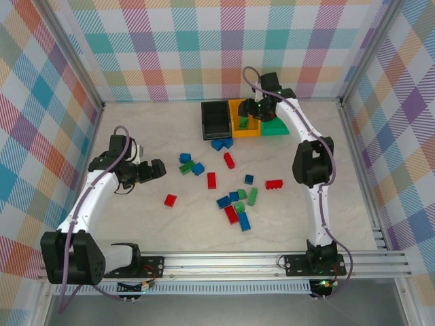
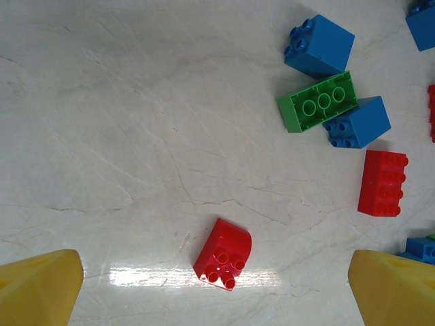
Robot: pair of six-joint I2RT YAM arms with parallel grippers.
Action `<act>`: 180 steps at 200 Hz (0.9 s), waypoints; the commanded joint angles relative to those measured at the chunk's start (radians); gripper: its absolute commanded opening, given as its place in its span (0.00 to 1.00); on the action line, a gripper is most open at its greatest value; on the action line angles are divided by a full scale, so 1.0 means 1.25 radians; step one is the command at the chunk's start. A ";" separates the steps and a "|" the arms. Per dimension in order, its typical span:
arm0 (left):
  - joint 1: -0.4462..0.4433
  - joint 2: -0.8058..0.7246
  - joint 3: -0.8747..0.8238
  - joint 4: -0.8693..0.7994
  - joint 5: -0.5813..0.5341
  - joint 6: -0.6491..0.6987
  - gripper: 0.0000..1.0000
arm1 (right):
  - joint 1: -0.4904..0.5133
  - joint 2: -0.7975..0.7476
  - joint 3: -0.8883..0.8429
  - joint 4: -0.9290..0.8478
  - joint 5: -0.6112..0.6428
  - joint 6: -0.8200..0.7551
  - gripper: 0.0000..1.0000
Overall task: Sort the legos into containers by color
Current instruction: Place the lego in the container, then pick up the lego from the center of the table.
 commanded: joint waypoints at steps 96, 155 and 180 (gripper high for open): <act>-0.003 0.039 0.022 -0.001 0.014 -0.005 1.00 | 0.168 -0.549 -0.899 0.081 0.041 0.066 0.64; -0.003 0.036 0.003 0.031 0.045 -0.042 1.00 | 0.227 -0.569 -0.991 0.072 0.115 0.115 0.63; -0.004 0.022 -0.001 0.029 0.046 -0.041 1.00 | 0.238 -0.510 -0.965 0.081 0.108 0.105 0.61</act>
